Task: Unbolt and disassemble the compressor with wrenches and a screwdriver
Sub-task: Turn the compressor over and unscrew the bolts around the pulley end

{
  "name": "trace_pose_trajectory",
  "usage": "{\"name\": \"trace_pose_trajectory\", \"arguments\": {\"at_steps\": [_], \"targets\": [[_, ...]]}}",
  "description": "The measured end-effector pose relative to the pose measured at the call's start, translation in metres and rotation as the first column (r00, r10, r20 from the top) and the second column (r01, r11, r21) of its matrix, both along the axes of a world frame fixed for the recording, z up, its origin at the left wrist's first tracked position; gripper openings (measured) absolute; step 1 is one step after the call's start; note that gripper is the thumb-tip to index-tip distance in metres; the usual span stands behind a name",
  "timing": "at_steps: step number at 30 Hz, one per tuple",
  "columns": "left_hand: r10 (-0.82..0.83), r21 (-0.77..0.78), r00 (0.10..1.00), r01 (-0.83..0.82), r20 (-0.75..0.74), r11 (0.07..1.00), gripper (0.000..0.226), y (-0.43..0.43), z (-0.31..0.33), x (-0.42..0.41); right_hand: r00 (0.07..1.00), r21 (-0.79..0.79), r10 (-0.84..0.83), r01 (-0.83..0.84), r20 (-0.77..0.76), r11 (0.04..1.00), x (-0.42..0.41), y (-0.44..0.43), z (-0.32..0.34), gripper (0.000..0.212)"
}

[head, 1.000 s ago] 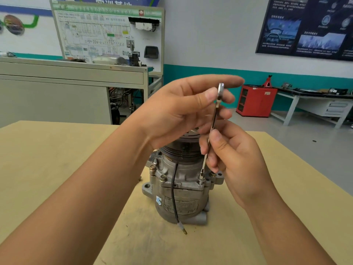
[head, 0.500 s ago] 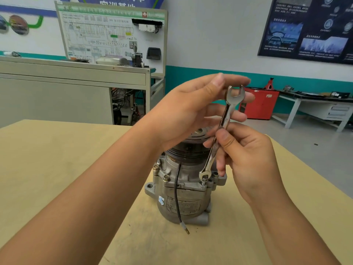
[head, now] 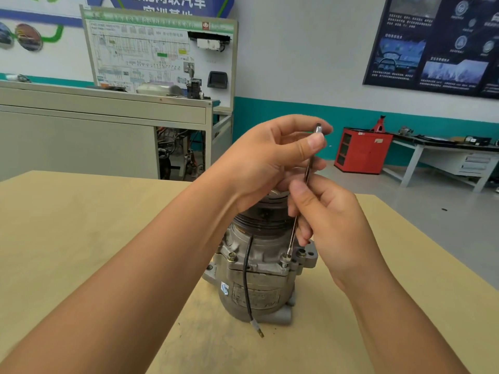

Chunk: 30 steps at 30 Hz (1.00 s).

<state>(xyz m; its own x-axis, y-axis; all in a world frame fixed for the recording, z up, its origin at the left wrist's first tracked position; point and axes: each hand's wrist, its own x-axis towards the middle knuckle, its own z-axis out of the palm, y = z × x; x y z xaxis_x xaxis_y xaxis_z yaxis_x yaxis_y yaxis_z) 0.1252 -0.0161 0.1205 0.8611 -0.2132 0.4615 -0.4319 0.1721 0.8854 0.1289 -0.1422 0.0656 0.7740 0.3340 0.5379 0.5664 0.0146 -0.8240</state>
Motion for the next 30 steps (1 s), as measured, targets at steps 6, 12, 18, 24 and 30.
{"name": "trace_pose_trajectory", "arguments": {"at_steps": [6,12,18,24,30], "targets": [[0.154,-0.049,0.984,-0.150,0.092,0.988,0.020,0.005,-0.002,0.000,0.998,0.051,-0.050,0.049,0.035,0.998,0.000,0.002,-0.003,0.022],[-0.103,-0.023,0.993,0.104,0.064,0.994,0.034,0.012,-0.002,-0.006,0.999,0.082,0.033,-0.032,-0.013,0.996,0.000,0.006,-0.004,0.029],[-0.089,-0.052,0.993,0.093,0.071,0.994,0.016,0.016,0.001,-0.010,0.994,0.145,0.102,-0.097,-0.030,0.985,-0.001,0.005,-0.008,0.014],[0.130,0.032,0.970,-0.139,0.206,0.990,0.012,0.000,0.004,-0.012,1.000,0.163,0.018,-0.015,-0.018,0.987,-0.001,0.002,-0.007,0.012],[-0.156,0.045,0.988,0.156,0.003,0.987,0.032,0.005,-0.002,-0.011,0.992,0.211,0.117,-0.105,-0.046,0.972,0.003,-0.002,-0.006,0.019]]}}
